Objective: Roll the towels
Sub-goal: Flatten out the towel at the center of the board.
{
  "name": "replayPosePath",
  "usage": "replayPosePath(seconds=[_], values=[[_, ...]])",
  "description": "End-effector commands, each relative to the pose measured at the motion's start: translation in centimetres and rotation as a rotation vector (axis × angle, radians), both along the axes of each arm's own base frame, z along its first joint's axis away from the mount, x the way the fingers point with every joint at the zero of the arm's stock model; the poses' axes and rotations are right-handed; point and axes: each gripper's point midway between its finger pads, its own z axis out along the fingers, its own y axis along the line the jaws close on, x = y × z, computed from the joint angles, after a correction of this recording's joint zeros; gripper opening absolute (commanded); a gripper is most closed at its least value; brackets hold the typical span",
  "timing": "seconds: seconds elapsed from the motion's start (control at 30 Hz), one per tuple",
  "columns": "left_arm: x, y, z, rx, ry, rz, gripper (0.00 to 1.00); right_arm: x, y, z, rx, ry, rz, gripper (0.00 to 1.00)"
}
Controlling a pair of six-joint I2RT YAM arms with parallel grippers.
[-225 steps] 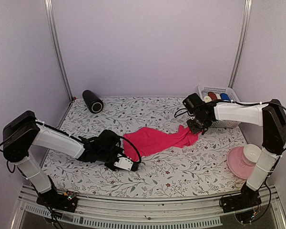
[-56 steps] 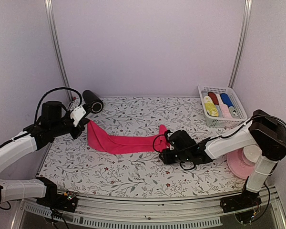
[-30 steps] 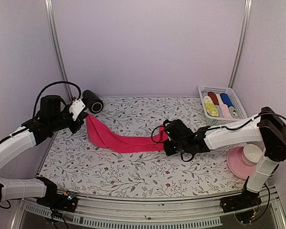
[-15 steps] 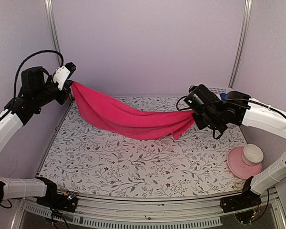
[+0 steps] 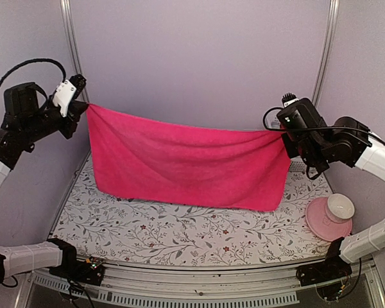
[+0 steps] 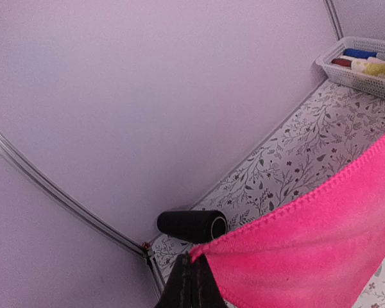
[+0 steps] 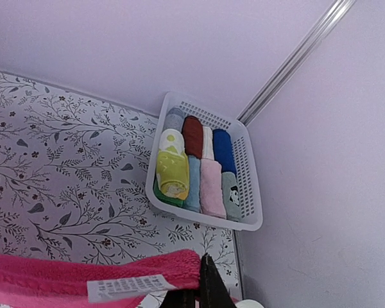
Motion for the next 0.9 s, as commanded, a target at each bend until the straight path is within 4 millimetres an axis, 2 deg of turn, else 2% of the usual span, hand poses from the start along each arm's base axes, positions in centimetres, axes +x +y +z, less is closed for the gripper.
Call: replayPosePath(seconds=[0.0, 0.03, 0.17, 0.27, 0.3, 0.37, 0.43, 0.47, 0.5, 0.57, 0.67, 0.77, 0.87], values=[[4.2, 1.2, -9.4, 0.042, 0.197, 0.119, 0.00, 4.7, 0.0, 0.7, 0.028, -0.072, -0.051, 0.02], [4.9, 1.4, -11.6, 0.049, 0.238, 0.134, 0.00, 6.1, 0.1, 0.1, 0.025, -0.060, -0.056, 0.02], [7.9, 2.2, -17.7, 0.089, 0.322, 0.209, 0.00, 12.4, 1.1, -3.6, -0.042, 0.001, -0.025, 0.02], [11.4, 3.0, -21.3, 0.123, 0.363, 0.265, 0.00, 17.6, 1.8, -7.8, -0.107, 0.073, -0.023, 0.02], [12.6, 3.2, -22.5, 0.134, 0.381, 0.283, 0.00, 19.6, 2.1, -10.4, -0.144, 0.114, -0.031, 0.02], [15.1, 3.5, -24.3, 0.158, 0.395, 0.315, 0.00, 22.5, 2.2, -13.0, -0.179, 0.150, -0.044, 0.02], [17.6, 3.6, -26.7, 0.180, 0.413, 0.341, 0.00, 25.2, 2.3, -13.8, -0.182, 0.137, -0.063, 0.02], [18.8, 3.7, -26.6, 0.181, 0.393, 0.356, 0.00, 26.4, 2.4, -14.3, -0.184, 0.130, -0.069, 0.02], [19.9, 3.8, -27.3, 0.194, 0.387, 0.369, 0.00, 27.4, 2.4, -14.7, -0.189, 0.122, -0.075, 0.02], [22.1, 4.2, -28.9, 0.235, 0.375, 0.397, 0.00, 29.1, 2.6, -15.0, -0.197, 0.108, -0.074, 0.02], [23.8, 4.1, -30.3, 0.270, 0.359, 0.401, 0.00, 30.7, 3.2, -15.7, -0.210, 0.097, -0.053, 0.02], [24.0, 3.9, -31.3, 0.285, 0.363, 0.383, 0.00, 31.1, 3.9, -16.4, -0.215, 0.110, -0.007, 0.02], [23.1, 3.3, -31.4, 0.272, 0.368, 0.339, 0.00, 30.5, 3.8, -18.0, -0.245, 0.154, 0.021, 0.02]])
